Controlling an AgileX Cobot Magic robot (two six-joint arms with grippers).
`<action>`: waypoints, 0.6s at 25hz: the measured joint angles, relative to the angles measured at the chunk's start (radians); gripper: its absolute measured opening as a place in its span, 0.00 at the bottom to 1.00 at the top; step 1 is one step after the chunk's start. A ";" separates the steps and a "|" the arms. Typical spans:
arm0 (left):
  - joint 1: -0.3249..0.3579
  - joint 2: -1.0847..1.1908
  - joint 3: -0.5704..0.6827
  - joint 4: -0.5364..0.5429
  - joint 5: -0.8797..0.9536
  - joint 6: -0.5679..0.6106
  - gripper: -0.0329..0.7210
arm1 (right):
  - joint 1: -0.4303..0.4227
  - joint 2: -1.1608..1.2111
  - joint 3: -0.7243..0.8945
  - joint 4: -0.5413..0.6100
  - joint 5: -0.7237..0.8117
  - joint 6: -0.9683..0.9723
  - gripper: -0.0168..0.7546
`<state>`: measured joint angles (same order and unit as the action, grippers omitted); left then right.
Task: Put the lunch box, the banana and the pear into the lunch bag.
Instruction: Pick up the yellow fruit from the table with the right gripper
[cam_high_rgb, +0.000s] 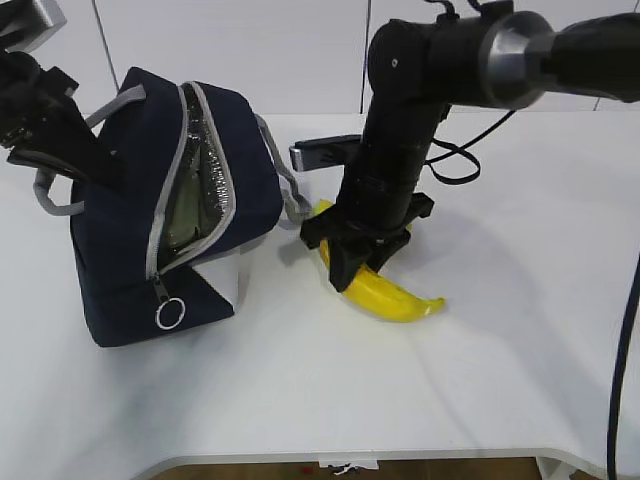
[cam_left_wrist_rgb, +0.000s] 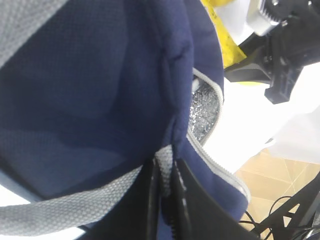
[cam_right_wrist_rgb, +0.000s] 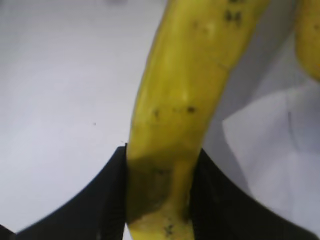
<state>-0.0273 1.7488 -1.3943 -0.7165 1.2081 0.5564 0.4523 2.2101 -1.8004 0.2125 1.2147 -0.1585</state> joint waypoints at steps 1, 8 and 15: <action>0.000 0.000 0.000 0.000 0.000 0.000 0.06 | 0.000 -0.007 -0.009 0.025 0.000 0.000 0.36; 0.000 0.000 0.000 0.000 0.000 0.000 0.06 | 0.000 -0.103 -0.019 0.041 0.006 0.000 0.36; 0.000 0.000 0.000 0.000 0.000 0.000 0.06 | 0.000 -0.191 -0.091 0.037 0.012 0.000 0.36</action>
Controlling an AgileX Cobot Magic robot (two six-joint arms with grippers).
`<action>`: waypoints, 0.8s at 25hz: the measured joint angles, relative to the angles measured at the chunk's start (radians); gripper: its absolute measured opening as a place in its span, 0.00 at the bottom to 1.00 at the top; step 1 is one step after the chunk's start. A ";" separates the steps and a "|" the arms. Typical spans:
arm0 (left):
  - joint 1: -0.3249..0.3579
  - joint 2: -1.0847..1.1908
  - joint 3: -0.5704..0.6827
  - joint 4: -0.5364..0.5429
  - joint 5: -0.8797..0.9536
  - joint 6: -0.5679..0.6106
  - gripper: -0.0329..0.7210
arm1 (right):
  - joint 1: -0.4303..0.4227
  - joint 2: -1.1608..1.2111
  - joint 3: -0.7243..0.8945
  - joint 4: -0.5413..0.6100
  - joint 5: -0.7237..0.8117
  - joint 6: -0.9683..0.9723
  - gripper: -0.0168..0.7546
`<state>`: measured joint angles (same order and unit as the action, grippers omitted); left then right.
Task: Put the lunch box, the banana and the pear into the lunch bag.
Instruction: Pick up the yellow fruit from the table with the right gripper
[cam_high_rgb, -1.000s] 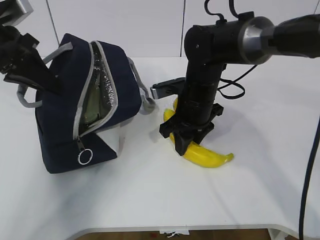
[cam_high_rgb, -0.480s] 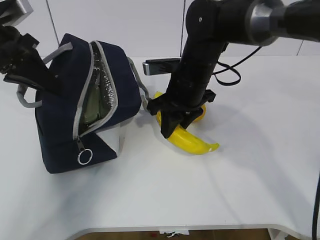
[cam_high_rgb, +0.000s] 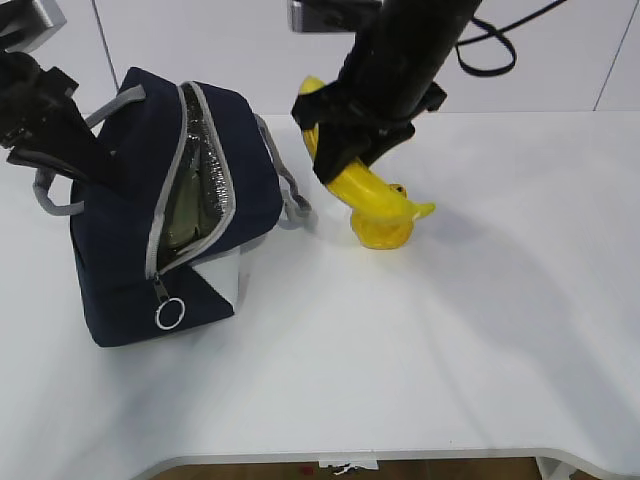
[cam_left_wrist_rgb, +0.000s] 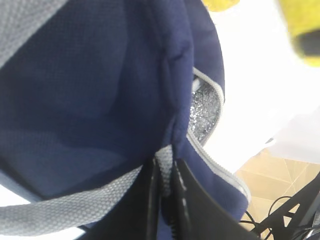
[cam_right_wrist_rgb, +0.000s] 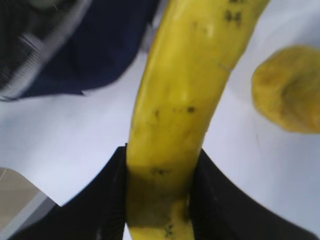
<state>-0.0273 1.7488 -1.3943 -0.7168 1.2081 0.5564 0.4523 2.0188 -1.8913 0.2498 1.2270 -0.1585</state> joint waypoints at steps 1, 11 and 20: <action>0.000 0.000 0.000 0.000 0.000 0.000 0.06 | 0.000 -0.005 -0.031 0.004 0.002 0.000 0.36; 0.000 0.000 0.000 -0.041 0.000 0.000 0.06 | 0.000 0.018 -0.178 0.414 0.011 -0.115 0.35; 0.000 0.000 0.000 -0.082 0.000 0.000 0.06 | 0.000 0.192 -0.178 0.572 -0.139 -0.178 0.35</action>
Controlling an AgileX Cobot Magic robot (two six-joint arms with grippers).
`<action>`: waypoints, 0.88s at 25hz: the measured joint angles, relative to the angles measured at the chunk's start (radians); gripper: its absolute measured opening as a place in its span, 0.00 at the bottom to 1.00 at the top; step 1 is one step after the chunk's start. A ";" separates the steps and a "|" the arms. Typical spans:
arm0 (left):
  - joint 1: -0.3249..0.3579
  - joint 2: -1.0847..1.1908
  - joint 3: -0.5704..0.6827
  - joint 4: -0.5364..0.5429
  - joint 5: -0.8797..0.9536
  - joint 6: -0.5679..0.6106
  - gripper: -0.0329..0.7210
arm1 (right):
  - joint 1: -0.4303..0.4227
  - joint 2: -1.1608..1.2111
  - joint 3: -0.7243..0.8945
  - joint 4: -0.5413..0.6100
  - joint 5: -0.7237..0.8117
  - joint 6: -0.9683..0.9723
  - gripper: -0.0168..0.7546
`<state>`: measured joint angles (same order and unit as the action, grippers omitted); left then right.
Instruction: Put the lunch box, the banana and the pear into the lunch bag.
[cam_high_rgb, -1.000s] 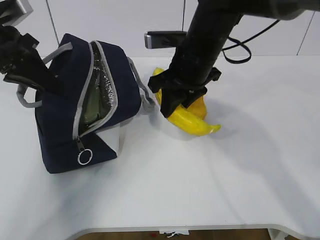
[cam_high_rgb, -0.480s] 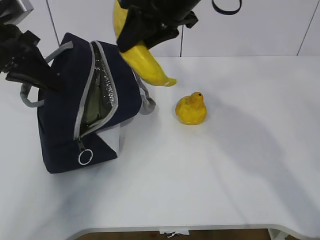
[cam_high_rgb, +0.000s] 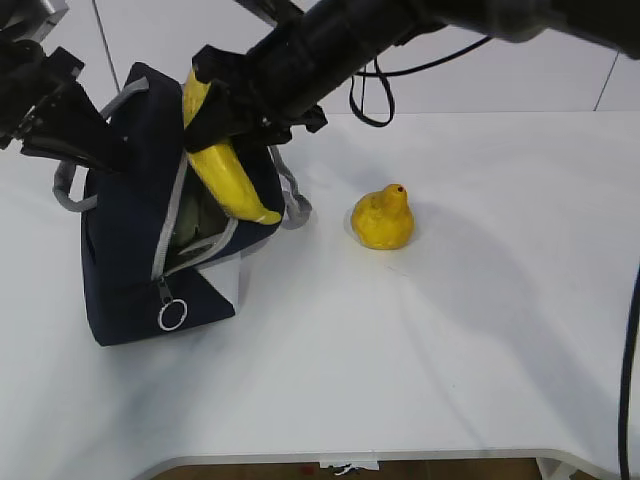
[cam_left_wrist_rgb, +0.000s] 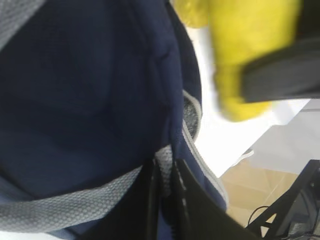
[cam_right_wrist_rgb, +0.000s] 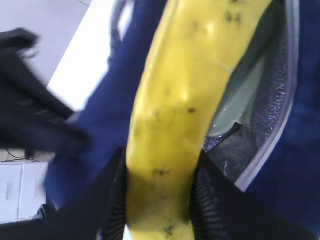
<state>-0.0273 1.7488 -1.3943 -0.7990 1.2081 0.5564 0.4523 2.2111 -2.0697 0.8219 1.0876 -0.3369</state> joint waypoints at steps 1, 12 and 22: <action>0.000 0.000 0.000 -0.007 0.000 0.000 0.06 | 0.000 0.018 0.000 0.012 -0.010 -0.005 0.35; 0.000 -0.018 0.000 -0.049 0.000 0.000 0.06 | 0.000 0.097 -0.043 0.045 -0.025 -0.034 0.35; 0.000 -0.048 0.000 -0.047 -0.004 0.000 0.06 | 0.007 0.101 -0.045 0.095 -0.043 -0.071 0.36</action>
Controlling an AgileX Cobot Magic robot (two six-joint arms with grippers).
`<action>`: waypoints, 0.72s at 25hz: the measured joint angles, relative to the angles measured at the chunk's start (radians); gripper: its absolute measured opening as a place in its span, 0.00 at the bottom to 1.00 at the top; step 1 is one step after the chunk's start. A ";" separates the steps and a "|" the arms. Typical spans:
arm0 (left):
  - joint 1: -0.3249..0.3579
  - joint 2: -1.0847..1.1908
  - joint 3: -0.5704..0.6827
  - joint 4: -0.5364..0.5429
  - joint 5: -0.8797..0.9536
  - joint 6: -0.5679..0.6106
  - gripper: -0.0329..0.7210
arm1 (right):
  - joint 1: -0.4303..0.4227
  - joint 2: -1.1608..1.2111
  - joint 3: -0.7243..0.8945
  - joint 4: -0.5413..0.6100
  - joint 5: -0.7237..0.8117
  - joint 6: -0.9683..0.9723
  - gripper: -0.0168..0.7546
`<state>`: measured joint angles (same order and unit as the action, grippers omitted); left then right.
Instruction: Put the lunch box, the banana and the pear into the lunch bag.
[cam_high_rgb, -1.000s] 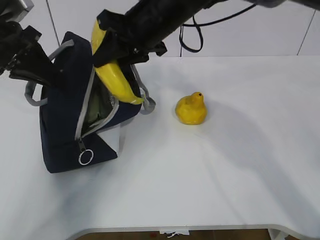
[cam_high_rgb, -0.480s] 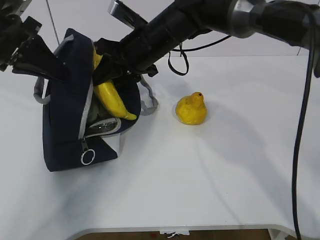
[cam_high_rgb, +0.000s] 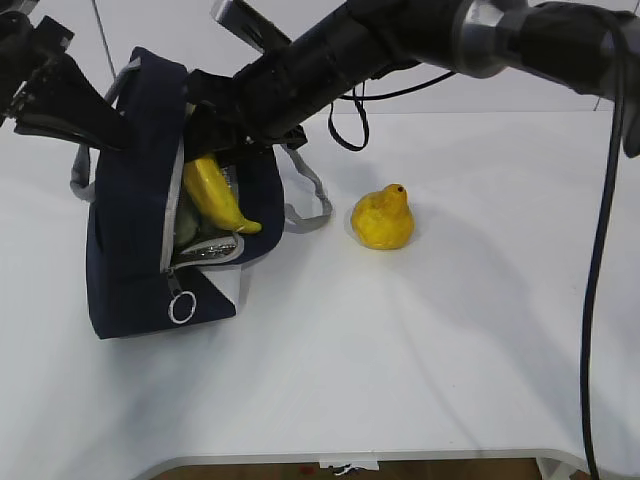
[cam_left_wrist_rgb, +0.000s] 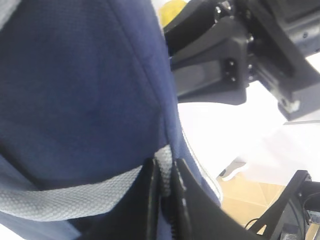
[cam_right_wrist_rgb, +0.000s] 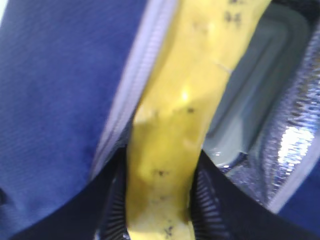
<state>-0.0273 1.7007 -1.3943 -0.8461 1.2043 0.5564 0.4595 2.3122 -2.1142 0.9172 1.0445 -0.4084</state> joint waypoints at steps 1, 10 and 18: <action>0.000 0.000 0.000 0.000 0.000 0.000 0.06 | 0.001 0.000 0.000 0.002 -0.002 -0.002 0.37; 0.000 0.000 0.000 -0.004 0.002 0.000 0.06 | 0.006 0.000 -0.001 0.014 -0.029 -0.008 0.83; 0.000 0.000 0.000 0.000 0.004 0.000 0.06 | -0.021 0.002 -0.149 -0.166 0.137 0.071 0.85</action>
<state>-0.0273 1.7007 -1.3943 -0.8457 1.2082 0.5564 0.4388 2.3144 -2.2635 0.7512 1.1815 -0.3372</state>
